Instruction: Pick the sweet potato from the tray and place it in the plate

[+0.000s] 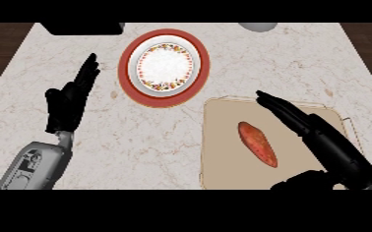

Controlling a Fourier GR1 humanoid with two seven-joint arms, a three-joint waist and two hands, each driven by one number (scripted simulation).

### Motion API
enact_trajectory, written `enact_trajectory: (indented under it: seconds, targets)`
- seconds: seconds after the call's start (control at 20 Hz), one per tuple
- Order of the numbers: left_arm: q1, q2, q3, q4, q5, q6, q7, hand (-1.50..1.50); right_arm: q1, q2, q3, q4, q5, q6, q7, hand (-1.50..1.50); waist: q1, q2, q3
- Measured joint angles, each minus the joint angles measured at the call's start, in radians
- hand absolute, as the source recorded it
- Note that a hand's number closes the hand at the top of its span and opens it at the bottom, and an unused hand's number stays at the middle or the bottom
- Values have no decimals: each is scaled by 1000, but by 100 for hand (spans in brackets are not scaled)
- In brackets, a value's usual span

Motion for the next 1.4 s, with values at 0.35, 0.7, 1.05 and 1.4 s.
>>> enact_trajectory:
  seconds: [0.35, 0.7, 1.05, 1.4]
  targets:
    - [8, -17, 2, 13, -21, -7, -23, 0, -92, -136, -28, -49, -38, 223, 242, -150, 12, 3, 0]
    - [21, -28, 28, -11, -43, -33, -9, 0, -149, -99, -56, -25, -51, 394, 374, -150, 15, 3, 2]
    - [10, -59, 48, -13, -84, -46, 11, 0, -169, 6, -45, 98, 66, 491, 342, -150, 15, 4, 2]
    - [11, -78, 77, -26, -104, -71, 24, 0, -188, 120, 3, 202, 214, 546, 345, -150, 15, 4, 2]
